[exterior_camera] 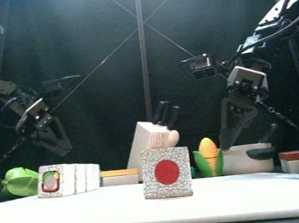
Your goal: Grab piece of sushi
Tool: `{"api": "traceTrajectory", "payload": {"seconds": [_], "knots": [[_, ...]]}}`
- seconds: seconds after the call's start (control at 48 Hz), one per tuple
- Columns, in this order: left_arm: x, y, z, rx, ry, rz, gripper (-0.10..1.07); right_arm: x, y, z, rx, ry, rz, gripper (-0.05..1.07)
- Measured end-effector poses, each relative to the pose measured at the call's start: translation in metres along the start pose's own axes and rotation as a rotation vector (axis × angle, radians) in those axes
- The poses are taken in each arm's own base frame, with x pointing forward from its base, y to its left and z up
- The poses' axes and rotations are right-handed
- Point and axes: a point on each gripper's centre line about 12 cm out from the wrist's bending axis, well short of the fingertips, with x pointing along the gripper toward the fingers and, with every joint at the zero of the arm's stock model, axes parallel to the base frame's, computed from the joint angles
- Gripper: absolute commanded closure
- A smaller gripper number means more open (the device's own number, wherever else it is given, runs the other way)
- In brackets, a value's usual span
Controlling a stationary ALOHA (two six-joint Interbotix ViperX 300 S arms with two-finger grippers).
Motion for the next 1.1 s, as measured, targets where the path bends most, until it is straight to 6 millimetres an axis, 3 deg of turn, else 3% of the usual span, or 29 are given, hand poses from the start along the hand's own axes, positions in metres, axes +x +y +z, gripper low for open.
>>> {"api": "traceTrajectory", "payload": {"seconds": [0.25, 0.542, 0.833, 1.104], "knots": [[0.000, -0.106, 0.020, 0.167, -0.049, -0.314, 0.13, 0.000, 0.000, 0.001, 0.001, -0.002, -0.001, 0.25], [0.019, -0.205, 0.007, 0.320, 0.018, -0.510, 0.13, 0.000, 0.000, 0.001, 0.001, -0.003, 0.001, 0.25], [0.035, -0.261, 0.001, 0.350, 0.082, -0.575, 0.13, 0.001, 0.000, 0.001, 0.004, 0.001, 0.000, 0.25], [0.040, -0.288, -0.012, 0.377, 0.209, -0.598, 0.13, 0.001, 0.000, 0.000, 0.005, 0.004, -0.001, 0.25]]}}
